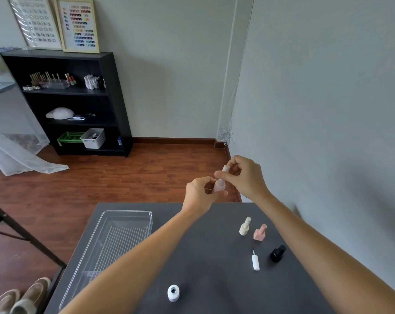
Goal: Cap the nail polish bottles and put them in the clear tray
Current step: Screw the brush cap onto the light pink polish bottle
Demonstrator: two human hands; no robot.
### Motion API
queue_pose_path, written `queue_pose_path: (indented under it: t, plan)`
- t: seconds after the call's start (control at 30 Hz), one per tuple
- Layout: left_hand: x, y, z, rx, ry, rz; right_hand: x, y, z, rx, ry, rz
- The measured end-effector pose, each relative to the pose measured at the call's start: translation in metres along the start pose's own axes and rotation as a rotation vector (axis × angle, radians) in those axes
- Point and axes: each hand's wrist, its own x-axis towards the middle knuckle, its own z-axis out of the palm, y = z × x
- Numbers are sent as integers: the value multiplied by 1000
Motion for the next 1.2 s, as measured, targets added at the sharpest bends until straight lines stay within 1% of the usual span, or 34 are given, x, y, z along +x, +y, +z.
queue_pose_path:
  t: [0.07,0.2,0.23,0.33,0.57,0.77,0.93,1.0,1.1,1.2]
  plan:
    - [0,0,1,5,1,0,-1,1,1,-17,-3,-18]
    - [2,-1,-1,24,10,-15,-3,4,-4,104,-180,-58]
    - [2,-2,-2,27,15,-17,-4,4,-4,135,-201,-51]
    - [2,-3,-2,32,13,-15,-6,3,-4,163,-146,-22]
    - [0,-6,1,34,27,-17,-9,-4,6,32,-6,-31]
    - [-6,-18,-3,80,16,-42,-15,4,14,18,-52,-24]
    - [-20,-45,-3,110,-116,-153,-29,28,31,30,-113,59]
    - [-30,-63,-9,187,-182,-220,-38,42,39,20,-122,109]
    - [-50,-94,-21,275,-260,-333,-51,67,49,-9,-139,204]
    - [-72,-118,-31,317,-323,-399,-65,90,57,-72,-177,338]
